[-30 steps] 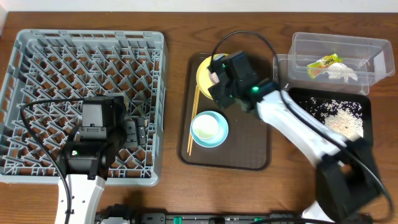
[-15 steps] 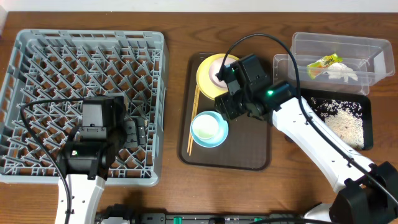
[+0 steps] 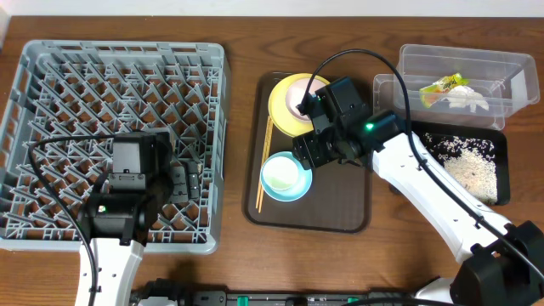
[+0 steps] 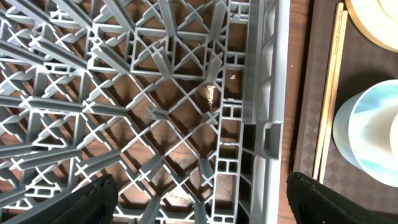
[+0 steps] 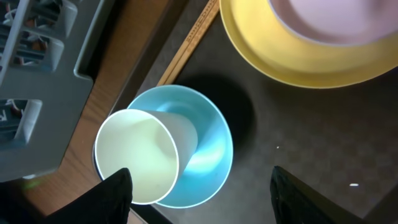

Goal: Sort waste into correct bins and load items into the dishwasher
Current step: 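Lower the right gripper to the white cup in the blue bowl and grasp it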

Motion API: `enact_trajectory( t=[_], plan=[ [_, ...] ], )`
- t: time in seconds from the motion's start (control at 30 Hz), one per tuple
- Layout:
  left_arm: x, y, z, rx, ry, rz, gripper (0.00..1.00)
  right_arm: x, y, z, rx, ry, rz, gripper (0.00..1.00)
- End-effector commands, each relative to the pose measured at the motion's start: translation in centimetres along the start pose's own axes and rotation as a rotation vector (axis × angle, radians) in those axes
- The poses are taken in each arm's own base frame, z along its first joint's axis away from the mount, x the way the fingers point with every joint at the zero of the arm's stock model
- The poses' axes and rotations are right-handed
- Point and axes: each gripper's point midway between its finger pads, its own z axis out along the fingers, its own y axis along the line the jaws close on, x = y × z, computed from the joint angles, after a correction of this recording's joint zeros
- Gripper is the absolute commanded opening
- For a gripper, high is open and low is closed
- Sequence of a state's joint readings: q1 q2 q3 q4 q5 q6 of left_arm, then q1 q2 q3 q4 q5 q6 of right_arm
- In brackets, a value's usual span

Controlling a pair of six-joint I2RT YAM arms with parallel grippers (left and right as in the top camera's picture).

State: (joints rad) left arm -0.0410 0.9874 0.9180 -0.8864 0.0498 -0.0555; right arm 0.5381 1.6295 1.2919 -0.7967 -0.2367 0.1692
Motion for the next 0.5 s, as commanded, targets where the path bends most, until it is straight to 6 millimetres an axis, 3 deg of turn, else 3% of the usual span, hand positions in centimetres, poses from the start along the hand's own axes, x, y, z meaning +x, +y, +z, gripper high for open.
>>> enact_trajectory(
  t=[0.0, 0.47],
  plan=[
    [-0.6, -0.1, -0.6, 0.005, -0.020, -0.010, 0.89, 0.0, 0.9, -0.4, -0.033, -0.003, 0.010, 0.69],
    [-0.7, -0.1, -0.6, 0.005, -0.020, -0.010, 0.89, 0.1, 1.9, -0.9, -0.087, 0.001, 0.008, 0.70]
  ],
)
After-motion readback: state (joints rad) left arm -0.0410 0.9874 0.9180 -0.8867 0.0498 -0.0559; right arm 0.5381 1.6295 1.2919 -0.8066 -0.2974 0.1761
